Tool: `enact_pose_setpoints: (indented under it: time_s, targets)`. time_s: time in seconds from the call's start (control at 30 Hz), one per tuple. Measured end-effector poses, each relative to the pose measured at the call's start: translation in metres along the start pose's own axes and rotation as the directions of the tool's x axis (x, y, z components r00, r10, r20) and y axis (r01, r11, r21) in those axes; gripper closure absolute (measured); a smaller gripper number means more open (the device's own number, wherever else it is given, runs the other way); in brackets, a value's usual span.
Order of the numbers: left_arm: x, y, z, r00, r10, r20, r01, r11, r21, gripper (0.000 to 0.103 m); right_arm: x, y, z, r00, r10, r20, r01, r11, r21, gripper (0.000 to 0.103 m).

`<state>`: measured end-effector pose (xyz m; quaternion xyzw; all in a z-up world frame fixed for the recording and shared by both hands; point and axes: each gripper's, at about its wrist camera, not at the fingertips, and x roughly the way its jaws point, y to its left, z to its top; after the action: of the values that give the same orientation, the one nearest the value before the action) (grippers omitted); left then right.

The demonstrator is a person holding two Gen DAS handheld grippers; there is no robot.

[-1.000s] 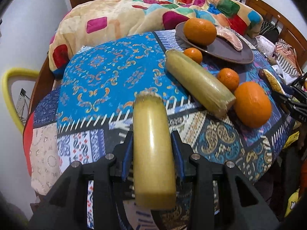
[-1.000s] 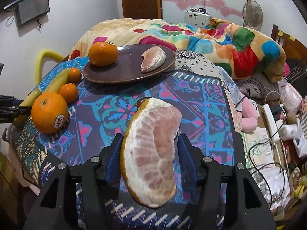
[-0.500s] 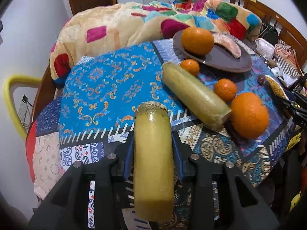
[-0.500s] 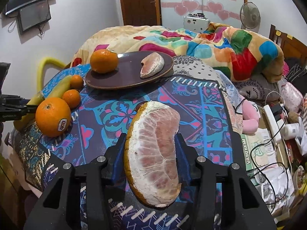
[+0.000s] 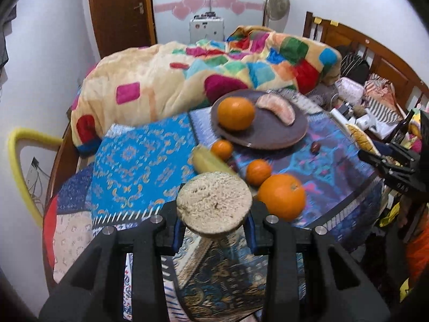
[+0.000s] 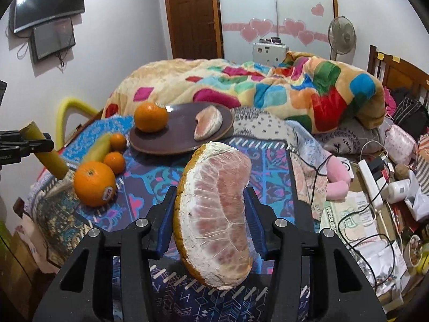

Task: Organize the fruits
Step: 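Lift and turn the yellow fruit upright with left gripper while right gripper carries the segment, then lower yellow fruit onto the plate with left gripper while right gripper sets the segment beside it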

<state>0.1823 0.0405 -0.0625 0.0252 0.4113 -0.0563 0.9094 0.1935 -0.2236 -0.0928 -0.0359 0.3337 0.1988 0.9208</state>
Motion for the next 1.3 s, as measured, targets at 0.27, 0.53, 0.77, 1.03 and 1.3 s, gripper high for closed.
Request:
enact_pose_setpoints:
  time_s: [0.27,0.53,0.77,1.03,1.3]
  targets:
    - [-0.001,-0.029,0.026,0.996,-0.070,0.047,0.069,0.998,0.012,0.067,-0.018,0.000,0.017,0.997,0.007,0.079,-0.007,1.000,0.000,0.058]
    - [0.015,-0.058,0.049,0.991,-0.118,0.069,0.115,0.993,0.036,0.067,-0.025,0.000,0.038,0.989,0.001,0.145,0.002,1.000,-0.020,0.058]
    - [0.045,-0.076,0.067,0.988,-0.148,0.046,0.145,0.988,0.053,0.067,-0.016,0.003,0.051,0.984,0.019,0.176,-0.011,0.999,-0.045,0.058]
    - [0.086,-0.085,0.083,0.989,-0.150,-0.010,0.150,0.987,0.057,0.067,0.012,0.001,0.063,0.985,0.036,0.168,-0.023,0.997,-0.074,0.058]
    - [0.120,-0.079,0.109,0.989,-0.129,-0.066,0.133,0.990,0.049,0.067,0.044,-0.005,0.076,0.988,0.053,0.145,-0.037,0.993,-0.113,0.058]
